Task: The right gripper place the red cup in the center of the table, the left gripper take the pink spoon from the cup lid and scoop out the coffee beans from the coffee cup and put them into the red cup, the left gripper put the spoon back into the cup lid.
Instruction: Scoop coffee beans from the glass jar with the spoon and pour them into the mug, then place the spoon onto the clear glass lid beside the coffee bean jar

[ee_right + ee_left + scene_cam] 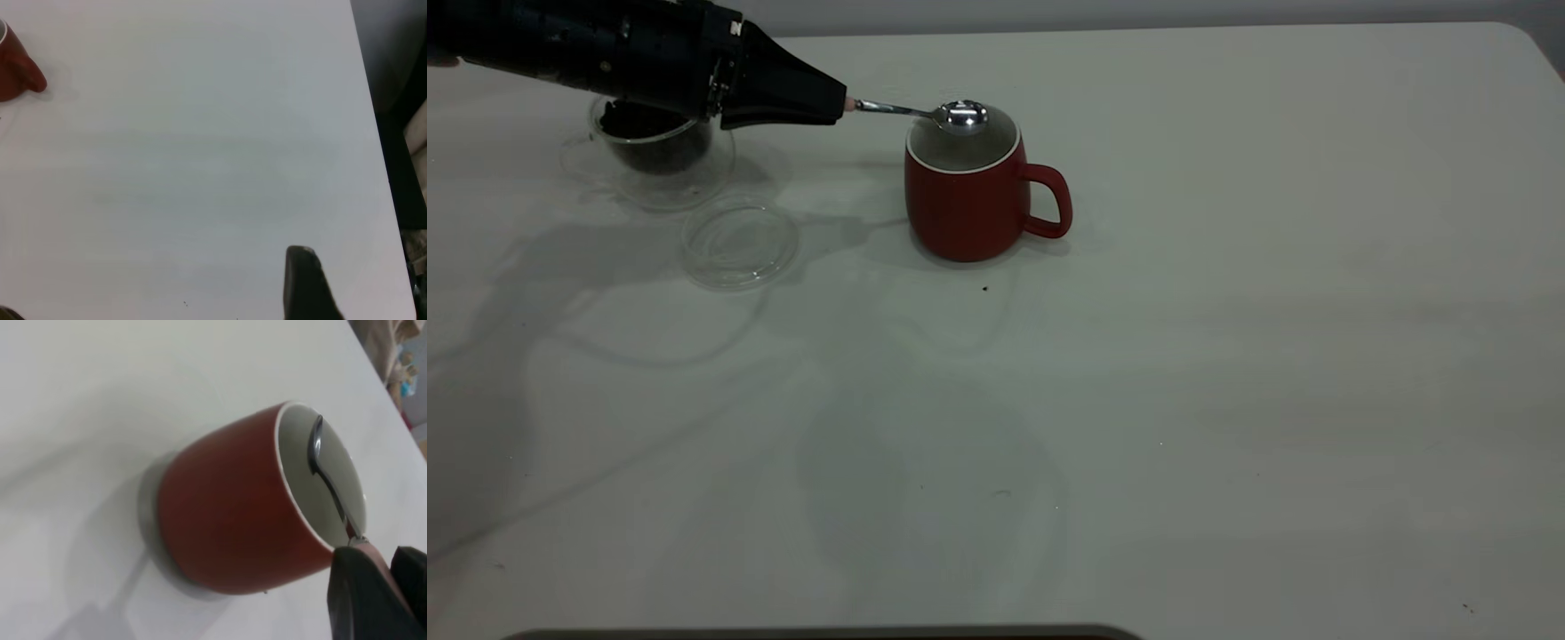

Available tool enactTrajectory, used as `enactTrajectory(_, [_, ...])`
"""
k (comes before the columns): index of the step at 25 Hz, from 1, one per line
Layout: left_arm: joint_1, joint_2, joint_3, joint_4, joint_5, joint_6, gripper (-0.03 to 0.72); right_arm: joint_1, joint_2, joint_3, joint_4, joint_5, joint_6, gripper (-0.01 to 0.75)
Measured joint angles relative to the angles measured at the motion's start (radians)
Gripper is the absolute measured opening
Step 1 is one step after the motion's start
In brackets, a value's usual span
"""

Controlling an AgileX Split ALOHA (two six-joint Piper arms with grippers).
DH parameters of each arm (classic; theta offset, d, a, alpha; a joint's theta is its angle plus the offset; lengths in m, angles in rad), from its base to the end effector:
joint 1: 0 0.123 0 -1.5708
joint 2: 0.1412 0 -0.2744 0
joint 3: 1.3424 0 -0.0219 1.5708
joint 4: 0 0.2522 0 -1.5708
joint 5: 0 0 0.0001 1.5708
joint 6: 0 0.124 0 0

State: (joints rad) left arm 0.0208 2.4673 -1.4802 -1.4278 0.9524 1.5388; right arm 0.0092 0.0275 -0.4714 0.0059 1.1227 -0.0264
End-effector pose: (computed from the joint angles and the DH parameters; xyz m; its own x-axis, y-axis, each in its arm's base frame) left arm 0.4456 -0.0908 0.0133 -0.7956 0.1076 -0.5963 0.5340 0.5893 -0.6062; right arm 0.0387 0.0010 0.2465 -0.5572 -0.0290 -0.8299 -0.0269 0.9995 -0.0168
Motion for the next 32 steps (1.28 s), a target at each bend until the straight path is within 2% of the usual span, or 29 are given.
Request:
enactTrajectory(5, [0.003,-0.058,0.0,0.005,-0.001,-0.021,0.113,0.0,0.0,0.0,0.0,0.0,0.0,0.438])
enactTrajectory(10, [0.039,-0.146,0.0,0.085,0.031,-0.194,0.113,0.0,0.0,0.0,0.0,0.0,0.0,0.438])
enactTrajectory(16, [0.141,-0.245,0.0,0.228,0.142,-0.449,0.113,0.0,0.0,0.0,0.0,0.0,0.0,0.438])
enactTrajectory(21, [0.254,-0.235,0.038,0.245,0.154,-0.493,0.113,0.0,0.0,0.0,0.0,0.0,0.0,0.438])
enactTrajectory(26, [0.338,-0.191,0.13,0.264,0.077,-0.496,0.113,0.0,0.0,0.0,0.0,0.0,0.0,0.438])
enactTrajectory(32, [0.341,-0.122,0.166,0.265,-0.036,-0.488,0.113,0.0,0.0,0.0,0.0,0.0,0.0,0.438])
